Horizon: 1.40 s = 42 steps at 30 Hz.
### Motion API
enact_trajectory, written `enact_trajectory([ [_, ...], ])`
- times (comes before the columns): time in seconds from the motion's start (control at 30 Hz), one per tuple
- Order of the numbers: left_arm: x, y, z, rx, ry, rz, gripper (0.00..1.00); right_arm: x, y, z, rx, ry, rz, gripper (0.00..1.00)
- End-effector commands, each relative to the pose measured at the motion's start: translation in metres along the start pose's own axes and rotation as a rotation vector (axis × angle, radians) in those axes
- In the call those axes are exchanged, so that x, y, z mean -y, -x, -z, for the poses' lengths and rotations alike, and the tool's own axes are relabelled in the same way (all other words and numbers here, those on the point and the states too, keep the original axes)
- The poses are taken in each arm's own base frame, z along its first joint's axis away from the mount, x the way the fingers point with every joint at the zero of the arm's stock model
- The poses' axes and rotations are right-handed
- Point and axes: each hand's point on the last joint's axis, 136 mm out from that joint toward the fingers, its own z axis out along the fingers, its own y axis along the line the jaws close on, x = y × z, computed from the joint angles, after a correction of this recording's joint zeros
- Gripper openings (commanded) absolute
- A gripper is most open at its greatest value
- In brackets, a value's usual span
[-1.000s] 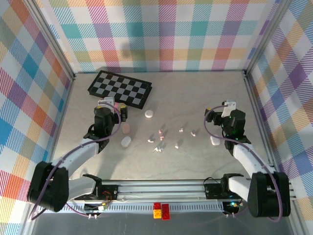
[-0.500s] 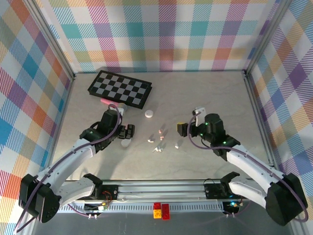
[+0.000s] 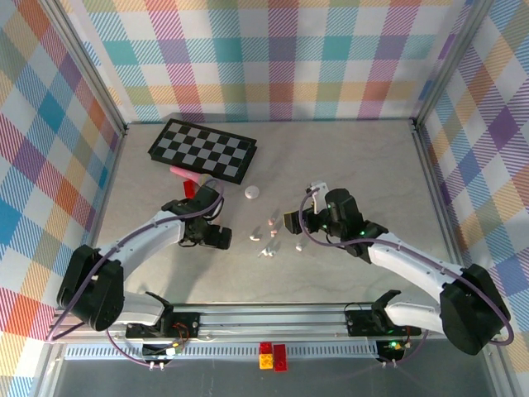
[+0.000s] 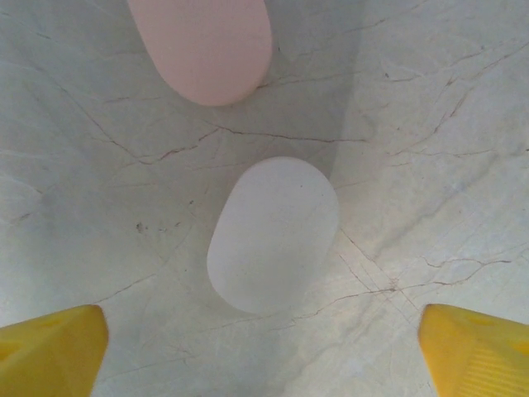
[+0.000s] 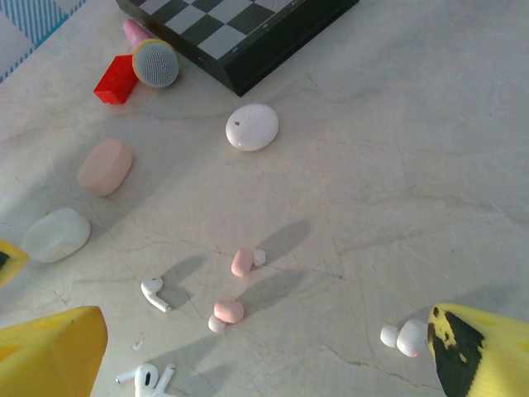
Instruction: Insert wireless bluetooth earbuds into charging case
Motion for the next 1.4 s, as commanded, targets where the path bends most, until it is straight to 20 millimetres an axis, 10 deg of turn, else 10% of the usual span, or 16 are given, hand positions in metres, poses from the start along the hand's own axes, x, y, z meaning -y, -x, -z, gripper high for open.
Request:
enact_trajectory([
  [0.0, 0.007, 0.001, -0.004, -0.016, -0.023, -0.04, 0.85, -0.007, 0.015, -0.001, 0.04, 0.02, -0.008, 0.99],
  [0.9, 0.012, -0.002, -0.04, -0.158, 0.0, -0.087, 0.46, -0.01, 0.015, -0.004, 0.047, 0.015, -0.066, 0.99],
  [1.37, 0.059, 0.052, 0.03, 0.225, -0.247, -0.194, 0.39, -0.021, 0.01, 0.015, -0.178, 0.041, -0.47, 0.99],
])
